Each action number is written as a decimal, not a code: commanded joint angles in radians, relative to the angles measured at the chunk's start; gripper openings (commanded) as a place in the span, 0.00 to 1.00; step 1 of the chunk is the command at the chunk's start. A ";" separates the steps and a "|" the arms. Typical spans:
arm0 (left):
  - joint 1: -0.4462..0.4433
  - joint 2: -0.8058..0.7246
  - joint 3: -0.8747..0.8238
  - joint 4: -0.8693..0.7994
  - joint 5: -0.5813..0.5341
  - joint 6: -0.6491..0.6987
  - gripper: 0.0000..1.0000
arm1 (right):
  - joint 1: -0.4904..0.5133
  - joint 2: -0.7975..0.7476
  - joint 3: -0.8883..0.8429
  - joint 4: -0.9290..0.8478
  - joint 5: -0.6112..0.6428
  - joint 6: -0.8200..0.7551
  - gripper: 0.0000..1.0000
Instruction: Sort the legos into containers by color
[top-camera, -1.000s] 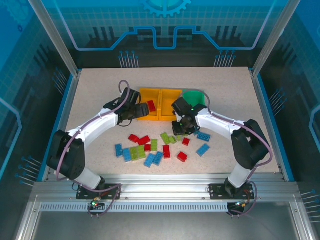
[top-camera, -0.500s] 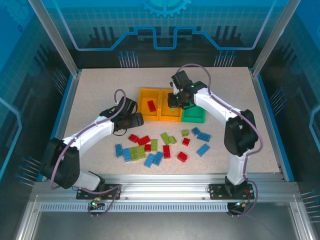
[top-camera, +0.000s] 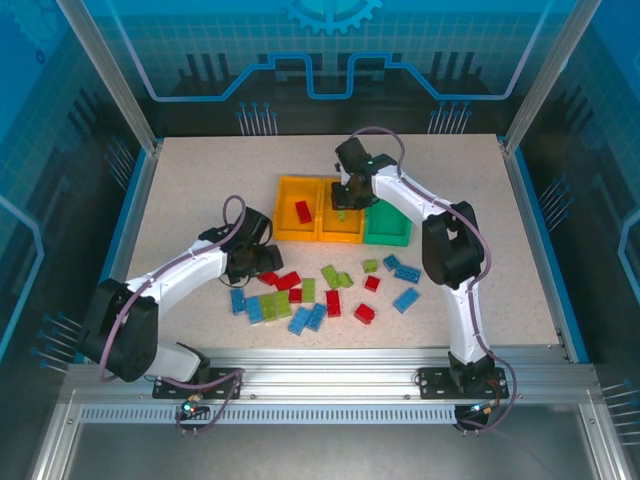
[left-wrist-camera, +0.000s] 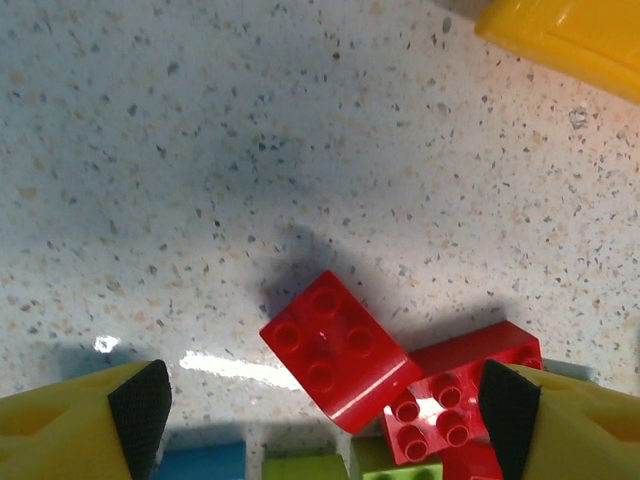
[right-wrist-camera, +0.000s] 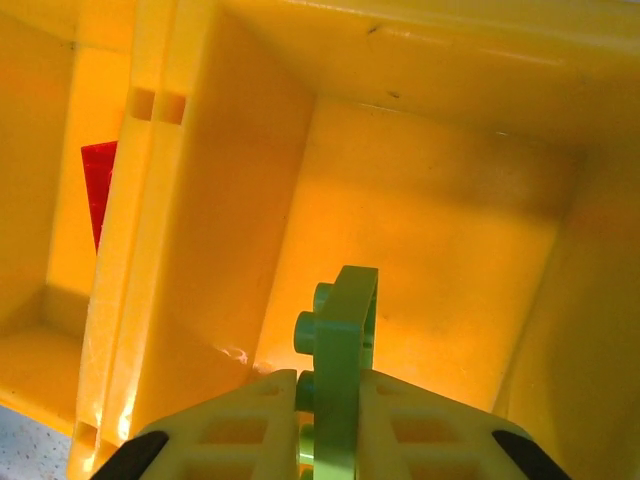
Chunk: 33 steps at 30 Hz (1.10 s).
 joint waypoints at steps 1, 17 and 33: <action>-0.007 0.010 0.000 -0.040 0.099 -0.105 0.85 | -0.009 0.022 0.030 -0.052 -0.002 -0.005 0.26; -0.006 0.109 0.008 -0.006 0.166 -0.275 0.84 | 0.000 -0.050 -0.036 0.016 -0.028 -0.006 0.59; 0.056 0.198 0.016 0.060 0.170 -0.274 0.73 | -0.009 -0.178 -0.159 0.028 0.012 -0.047 0.64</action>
